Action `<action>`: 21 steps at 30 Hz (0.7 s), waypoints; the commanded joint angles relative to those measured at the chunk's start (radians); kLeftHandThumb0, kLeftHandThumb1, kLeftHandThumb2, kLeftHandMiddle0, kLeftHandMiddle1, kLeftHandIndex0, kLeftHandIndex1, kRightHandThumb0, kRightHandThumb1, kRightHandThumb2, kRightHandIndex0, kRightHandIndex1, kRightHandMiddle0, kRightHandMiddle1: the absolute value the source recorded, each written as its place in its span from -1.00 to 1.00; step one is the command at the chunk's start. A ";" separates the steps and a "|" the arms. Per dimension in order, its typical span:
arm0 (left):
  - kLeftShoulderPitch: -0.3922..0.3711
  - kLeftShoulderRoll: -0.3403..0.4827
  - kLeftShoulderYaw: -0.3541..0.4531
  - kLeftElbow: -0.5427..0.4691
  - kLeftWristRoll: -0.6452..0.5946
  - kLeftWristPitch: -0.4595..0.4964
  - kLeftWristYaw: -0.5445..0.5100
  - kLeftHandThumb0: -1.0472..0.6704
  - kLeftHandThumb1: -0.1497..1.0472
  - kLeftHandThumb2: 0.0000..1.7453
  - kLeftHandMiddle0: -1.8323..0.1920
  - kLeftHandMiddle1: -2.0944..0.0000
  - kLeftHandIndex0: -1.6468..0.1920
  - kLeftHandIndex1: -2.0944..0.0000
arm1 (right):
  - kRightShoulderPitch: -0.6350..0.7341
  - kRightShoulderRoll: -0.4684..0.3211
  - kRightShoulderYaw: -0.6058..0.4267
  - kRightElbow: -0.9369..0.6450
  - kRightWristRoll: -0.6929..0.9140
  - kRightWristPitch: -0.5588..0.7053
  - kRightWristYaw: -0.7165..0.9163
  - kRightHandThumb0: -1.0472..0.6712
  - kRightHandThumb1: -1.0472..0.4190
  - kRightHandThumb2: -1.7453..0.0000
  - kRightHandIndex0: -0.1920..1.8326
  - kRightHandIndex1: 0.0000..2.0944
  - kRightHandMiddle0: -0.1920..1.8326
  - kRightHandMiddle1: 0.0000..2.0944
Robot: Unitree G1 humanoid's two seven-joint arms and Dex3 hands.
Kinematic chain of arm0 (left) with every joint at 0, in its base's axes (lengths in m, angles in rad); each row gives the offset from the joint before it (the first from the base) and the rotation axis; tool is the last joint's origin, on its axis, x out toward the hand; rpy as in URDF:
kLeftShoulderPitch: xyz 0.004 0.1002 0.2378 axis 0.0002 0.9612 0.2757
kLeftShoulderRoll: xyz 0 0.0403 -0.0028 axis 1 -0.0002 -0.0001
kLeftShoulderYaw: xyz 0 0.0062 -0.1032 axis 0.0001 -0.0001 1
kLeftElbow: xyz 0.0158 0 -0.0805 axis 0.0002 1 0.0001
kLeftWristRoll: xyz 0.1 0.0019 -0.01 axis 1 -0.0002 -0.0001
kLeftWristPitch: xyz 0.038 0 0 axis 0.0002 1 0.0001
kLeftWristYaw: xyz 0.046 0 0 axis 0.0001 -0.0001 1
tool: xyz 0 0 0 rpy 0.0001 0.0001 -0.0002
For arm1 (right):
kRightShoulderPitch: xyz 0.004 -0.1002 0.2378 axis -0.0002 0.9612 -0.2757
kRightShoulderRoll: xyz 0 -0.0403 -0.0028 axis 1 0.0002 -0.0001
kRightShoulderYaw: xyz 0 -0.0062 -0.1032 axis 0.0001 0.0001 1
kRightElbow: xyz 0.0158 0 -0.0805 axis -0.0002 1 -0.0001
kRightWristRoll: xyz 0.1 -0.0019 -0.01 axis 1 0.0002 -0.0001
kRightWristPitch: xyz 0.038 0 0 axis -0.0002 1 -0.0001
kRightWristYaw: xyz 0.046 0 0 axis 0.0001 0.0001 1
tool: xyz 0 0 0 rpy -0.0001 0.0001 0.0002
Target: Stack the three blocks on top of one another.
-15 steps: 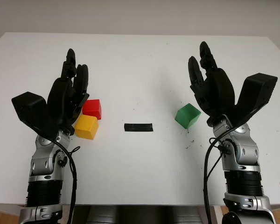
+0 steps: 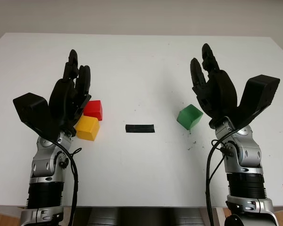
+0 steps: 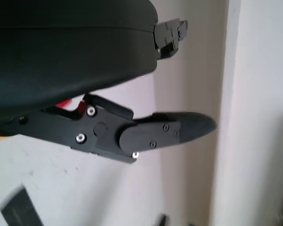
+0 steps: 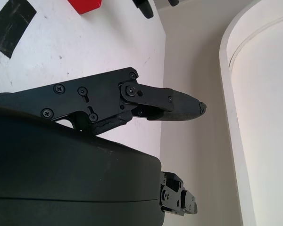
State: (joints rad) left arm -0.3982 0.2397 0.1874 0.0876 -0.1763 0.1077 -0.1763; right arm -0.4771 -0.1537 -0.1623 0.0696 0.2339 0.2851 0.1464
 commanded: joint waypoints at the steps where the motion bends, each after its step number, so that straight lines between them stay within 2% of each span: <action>1: -0.018 0.077 -0.028 -0.056 0.086 0.006 0.007 -0.47 1.00 -0.53 1.00 1.00 1.00 1.00 | 0.005 -0.005 -0.001 -0.023 0.001 0.005 -0.002 -0.42 -1.00 0.40 -1.00 -1.00 -1.00 -1.00; 4: -0.053 0.192 -0.076 -0.101 0.247 0.059 0.005 -0.47 1.00 -0.70 0.88 0.94 0.88 0.94 | 0.004 -0.008 0.002 -0.028 -0.002 0.007 -0.001 -0.43 -1.00 0.42 -1.00 -1.00 -1.00 -1.00; 7: -0.111 0.303 -0.118 -0.091 0.362 0.082 -0.038 -0.42 0.97 -0.88 0.77 0.91 0.72 0.88 | 0.003 -0.008 0.004 -0.033 -0.005 0.015 -0.004 -0.42 -1.00 0.43 -1.00 -1.00 -1.00 -1.00; 10: -0.183 0.400 -0.164 -0.065 0.448 0.108 -0.113 -0.37 0.88 -0.94 0.67 0.91 0.55 0.84 | 0.003 -0.007 0.004 -0.033 -0.002 0.014 -0.001 -0.41 -1.00 0.41 -1.00 -1.00 -1.00 -1.00; 13: -0.244 0.463 -0.206 -0.042 0.501 0.127 -0.192 -0.29 0.81 -0.95 0.64 0.93 0.44 0.85 | 0.005 -0.005 0.005 -0.034 -0.001 0.018 0.001 -0.41 -1.00 0.41 -1.00 -1.00 -1.00 -1.00; 16: -0.293 0.534 -0.279 0.025 0.607 0.001 -0.211 -0.24 0.76 -0.95 0.65 0.95 0.38 0.86 | 0.008 -0.004 0.008 -0.035 -0.003 0.017 0.002 -0.41 -1.00 0.40 -1.00 -1.00 -1.00 -1.00; 21: -0.379 0.629 -0.360 0.154 0.724 -0.250 -0.234 -0.16 0.69 -0.96 0.74 0.98 0.43 0.92 | 0.017 -0.002 0.010 -0.043 -0.006 0.018 -0.004 -0.41 -1.00 0.39 -1.00 -1.00 -1.00 -1.00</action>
State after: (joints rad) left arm -0.7343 0.8288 -0.1559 0.2175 0.5292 -0.0968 -0.4053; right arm -0.4704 -0.1537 -0.1526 0.0467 0.2293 0.2997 0.1437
